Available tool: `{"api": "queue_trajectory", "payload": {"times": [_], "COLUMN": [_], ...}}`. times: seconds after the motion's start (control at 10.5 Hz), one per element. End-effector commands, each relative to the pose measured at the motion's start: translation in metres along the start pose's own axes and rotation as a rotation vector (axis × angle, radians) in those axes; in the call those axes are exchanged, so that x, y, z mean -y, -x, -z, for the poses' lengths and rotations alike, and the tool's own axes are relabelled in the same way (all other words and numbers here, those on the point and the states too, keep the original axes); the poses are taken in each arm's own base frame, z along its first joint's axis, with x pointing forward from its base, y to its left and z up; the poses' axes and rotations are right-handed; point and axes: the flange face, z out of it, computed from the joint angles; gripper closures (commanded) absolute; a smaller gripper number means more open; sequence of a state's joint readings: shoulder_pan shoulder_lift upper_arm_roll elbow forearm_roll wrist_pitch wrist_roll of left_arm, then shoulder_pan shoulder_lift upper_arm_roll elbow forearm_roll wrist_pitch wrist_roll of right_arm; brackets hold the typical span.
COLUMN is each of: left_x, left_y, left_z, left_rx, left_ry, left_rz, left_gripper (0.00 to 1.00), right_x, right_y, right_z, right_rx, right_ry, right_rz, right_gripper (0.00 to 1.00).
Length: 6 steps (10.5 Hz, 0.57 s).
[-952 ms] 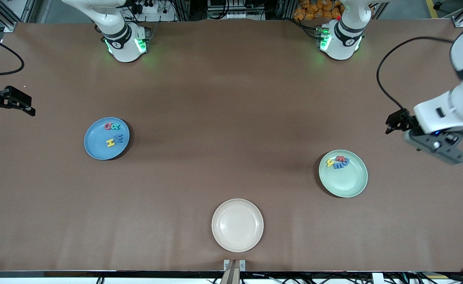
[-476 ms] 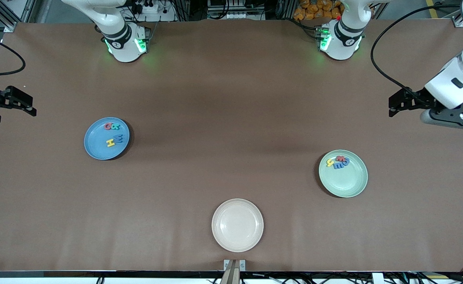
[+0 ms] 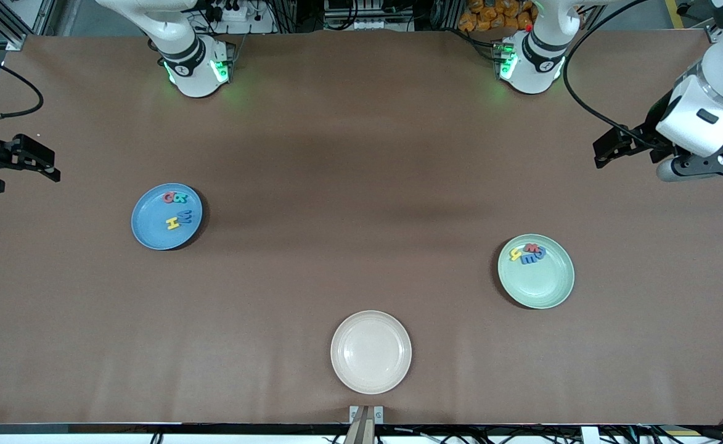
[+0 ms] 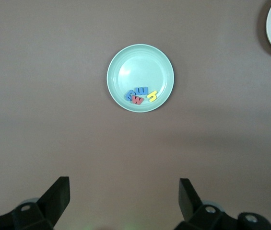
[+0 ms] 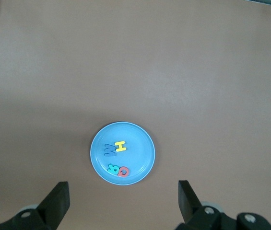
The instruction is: Sort uppercase to blue plate, lowercase to green plate
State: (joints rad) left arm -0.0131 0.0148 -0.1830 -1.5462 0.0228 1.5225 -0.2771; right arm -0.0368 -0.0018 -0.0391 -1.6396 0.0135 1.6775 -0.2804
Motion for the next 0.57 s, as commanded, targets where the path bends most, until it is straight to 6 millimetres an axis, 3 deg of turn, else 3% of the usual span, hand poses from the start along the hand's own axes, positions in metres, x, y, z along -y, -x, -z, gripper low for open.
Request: {"api": "queue_trajectory", "payload": {"times": [0.0, 0.48], "left_x": [0.007, 0.020], "left_y": [0.017, 0.023], "left_z": [0.010, 0.012], "left_rx": [0.017, 0.050], "left_ry": [0.006, -0.008], "left_rz": [0.008, -0.154], "left_gripper": [0.00, 0.00], "right_x": [0.001, -0.001], "right_y": [0.005, 0.005], "right_z": [0.003, 0.003], "right_rx": [-0.010, -0.009], "right_ry": [-0.008, -0.008], "right_rz": [-0.009, -0.018], "right_gripper": [0.00, 0.00]}}
